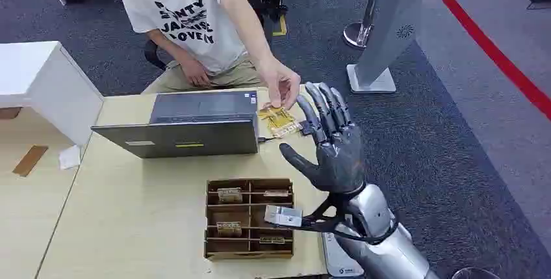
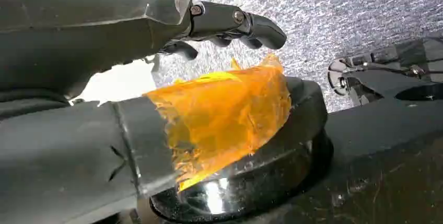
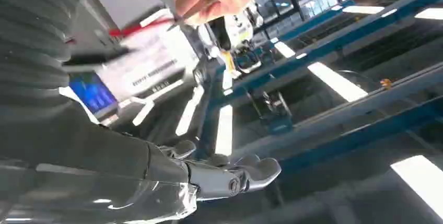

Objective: Pass the card to the sensor for recognition and then transmit it.

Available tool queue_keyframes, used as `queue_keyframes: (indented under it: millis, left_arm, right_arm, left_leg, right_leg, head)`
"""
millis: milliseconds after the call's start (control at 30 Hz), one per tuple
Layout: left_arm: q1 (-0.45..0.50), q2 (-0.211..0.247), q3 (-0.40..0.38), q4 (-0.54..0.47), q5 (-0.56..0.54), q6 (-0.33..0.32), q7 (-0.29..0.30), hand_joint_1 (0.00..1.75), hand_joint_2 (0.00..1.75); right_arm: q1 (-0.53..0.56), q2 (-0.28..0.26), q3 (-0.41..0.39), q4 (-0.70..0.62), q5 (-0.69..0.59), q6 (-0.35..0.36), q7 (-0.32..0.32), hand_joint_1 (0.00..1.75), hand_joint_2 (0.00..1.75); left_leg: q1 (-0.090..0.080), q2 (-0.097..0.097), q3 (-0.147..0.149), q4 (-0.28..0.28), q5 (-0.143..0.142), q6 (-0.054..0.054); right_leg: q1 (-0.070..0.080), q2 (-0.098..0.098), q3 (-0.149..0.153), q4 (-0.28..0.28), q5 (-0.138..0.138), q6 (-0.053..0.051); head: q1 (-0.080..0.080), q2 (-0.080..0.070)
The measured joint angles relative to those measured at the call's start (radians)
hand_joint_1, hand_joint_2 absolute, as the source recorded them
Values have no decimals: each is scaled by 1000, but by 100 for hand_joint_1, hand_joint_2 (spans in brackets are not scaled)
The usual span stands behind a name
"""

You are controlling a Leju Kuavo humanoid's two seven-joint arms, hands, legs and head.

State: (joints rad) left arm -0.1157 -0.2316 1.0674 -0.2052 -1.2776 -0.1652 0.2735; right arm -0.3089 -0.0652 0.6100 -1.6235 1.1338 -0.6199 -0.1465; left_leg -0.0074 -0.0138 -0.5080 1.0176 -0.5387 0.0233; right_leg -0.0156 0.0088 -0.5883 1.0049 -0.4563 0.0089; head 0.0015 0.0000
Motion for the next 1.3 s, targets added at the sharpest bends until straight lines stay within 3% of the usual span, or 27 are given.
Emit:
queue_keyframes:
  millis: [333, 367, 400, 467, 500, 1300]
  left_arm:
    - [-10, -1, -21, 0, -9, -5, 10, 0, 0]
    - [-10, -1, -21, 0, -10, -6, 10, 0, 0]
    - [-10, -1, -22, 0, -12, -6, 10, 0, 0]
    - [-11, -1, -23, 0, -15, -6, 11, 0, 0]
    - [-11, -2, -24, 0, -15, -6, 11, 0, 0]
    - [-12, -3, -28, 0, -11, -3, 17, 0, 0]
  right_arm:
    - [-99, 5, 29, 135, 111, 1, 45, 0, 175]
    - [-104, 5, 31, 143, 115, 1, 47, 16, 175]
    - [-109, 6, 34, 149, 118, 1, 49, 16, 175]
    - [-122, 13, 38, 162, 122, 2, 51, 152, 175]
    - [-126, 16, 39, 166, 123, 2, 52, 173, 175]
    - [-128, 50, 84, 177, 90, 5, 55, 175, 175]
  left_leg:
    - [0, 0, 0, 0, 0, 0]
    - [0, 0, 0, 0, 0, 0]
    - [0, 0, 0, 0, 0, 0]
    - [0, 0, 0, 0, 0, 0]
    - [0, 0, 0, 0, 0, 0]
    - [0, 0, 0, 0, 0, 0]
  right_leg:
    - [0, 0, 0, 0, 0, 0]
    - [0, 0, 0, 0, 0, 0]
    - [0, 0, 0, 0, 0, 0]
    - [0, 0, 0, 0, 0, 0]
    - [0, 0, 0, 0, 0, 0]
    - [0, 0, 0, 0, 0, 0]
  head:
    - [0, 0]
    - [0, 0]
    - [0, 0]
    - [0, 0]
    - [0, 0]
    - [0, 0]
